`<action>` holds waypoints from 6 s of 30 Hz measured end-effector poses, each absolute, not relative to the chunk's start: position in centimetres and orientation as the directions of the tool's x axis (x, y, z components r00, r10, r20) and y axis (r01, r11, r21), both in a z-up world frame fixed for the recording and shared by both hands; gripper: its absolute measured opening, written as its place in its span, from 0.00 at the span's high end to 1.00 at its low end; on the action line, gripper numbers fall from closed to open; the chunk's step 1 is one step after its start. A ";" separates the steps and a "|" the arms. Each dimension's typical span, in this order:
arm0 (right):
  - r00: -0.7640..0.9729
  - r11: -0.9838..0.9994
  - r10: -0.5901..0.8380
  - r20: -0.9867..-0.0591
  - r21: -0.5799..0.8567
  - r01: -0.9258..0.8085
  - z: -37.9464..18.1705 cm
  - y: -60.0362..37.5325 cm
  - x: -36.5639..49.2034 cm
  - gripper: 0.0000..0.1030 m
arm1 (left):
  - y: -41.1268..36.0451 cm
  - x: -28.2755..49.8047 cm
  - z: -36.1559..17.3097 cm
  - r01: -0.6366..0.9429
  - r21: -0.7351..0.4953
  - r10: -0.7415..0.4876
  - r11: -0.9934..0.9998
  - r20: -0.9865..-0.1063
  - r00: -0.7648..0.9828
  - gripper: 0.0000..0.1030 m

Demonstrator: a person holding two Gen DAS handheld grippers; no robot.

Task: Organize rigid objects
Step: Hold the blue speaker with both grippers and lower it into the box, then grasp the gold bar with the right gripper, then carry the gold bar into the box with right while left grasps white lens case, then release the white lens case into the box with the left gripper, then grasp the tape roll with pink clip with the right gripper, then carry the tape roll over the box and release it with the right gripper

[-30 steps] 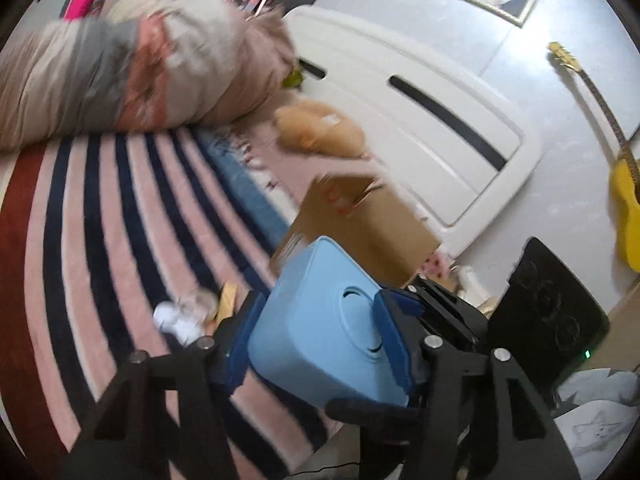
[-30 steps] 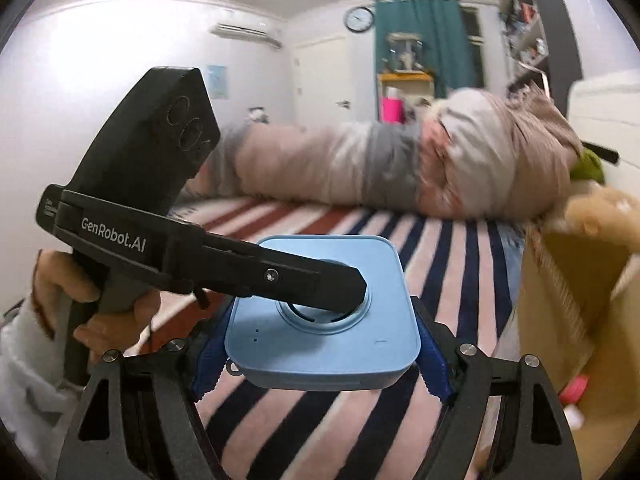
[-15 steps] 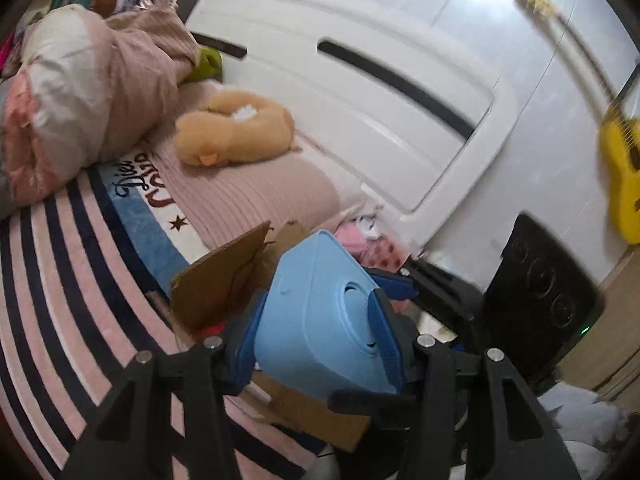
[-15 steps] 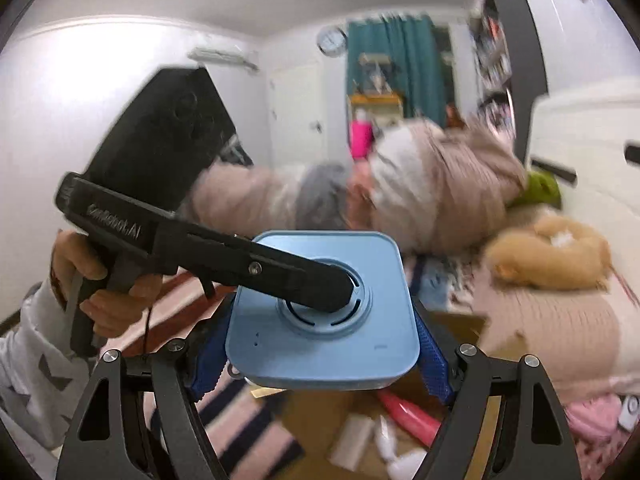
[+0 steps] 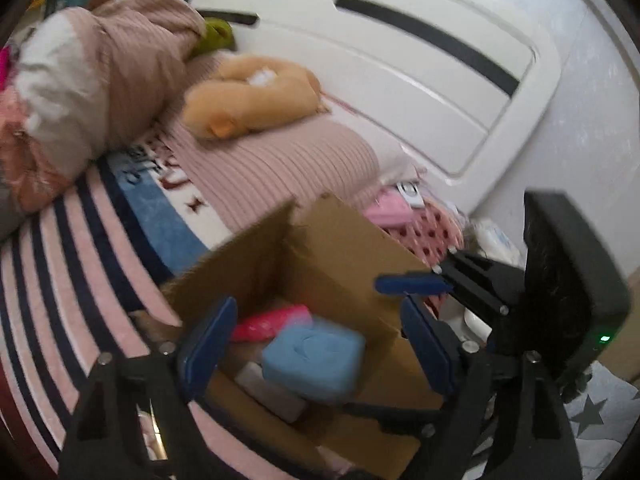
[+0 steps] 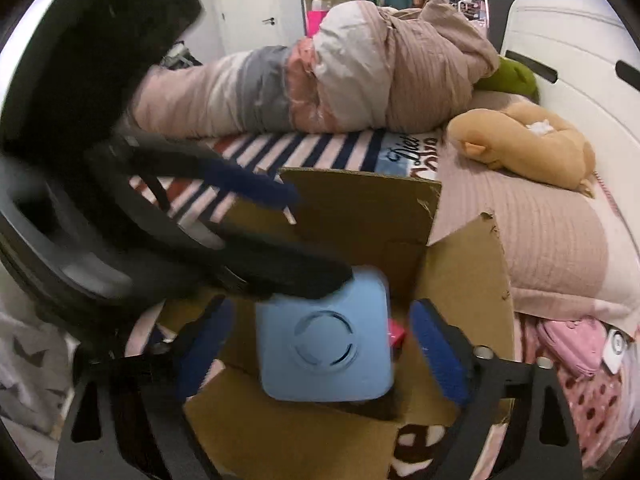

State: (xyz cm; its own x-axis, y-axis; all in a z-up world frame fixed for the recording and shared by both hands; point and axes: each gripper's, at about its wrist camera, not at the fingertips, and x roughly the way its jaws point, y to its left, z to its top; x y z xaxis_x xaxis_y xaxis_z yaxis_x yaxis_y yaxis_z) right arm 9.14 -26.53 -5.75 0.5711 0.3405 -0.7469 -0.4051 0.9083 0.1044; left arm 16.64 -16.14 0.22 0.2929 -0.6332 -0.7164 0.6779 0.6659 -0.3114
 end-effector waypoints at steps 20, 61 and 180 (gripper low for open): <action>0.490 0.680 0.675 -0.552 0.208 -0.703 -2.3 -11.1 4.1 0.11 | 8.6 12.1 -5.9 0.269 -0.104 -0.263 0.957 -0.700 0.664 0.16; 0.518 0.973 0.207 -0.830 0.122 -0.194 -19.9 -8.0 12.5 0.87 | 4.8 13.4 -18.1 0.406 -0.155 -0.368 0.901 -0.768 0.524 0.16; 0.610 0.836 0.457 -0.647 0.079 -0.543 -6.5 -10.7 6.8 0.58 | 7.0 7.4 -4.8 0.327 -0.250 -0.411 0.911 -0.603 0.684 0.11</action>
State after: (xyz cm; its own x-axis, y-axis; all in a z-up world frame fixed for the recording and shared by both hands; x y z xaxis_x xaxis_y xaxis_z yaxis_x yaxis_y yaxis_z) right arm 6.83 -10.72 -6.52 0.6101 0.4575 -0.6469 -0.5428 0.8361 0.0793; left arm 7.35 6.96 -4.82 0.6841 -0.4110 -0.6026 0.3275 0.9113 -0.2497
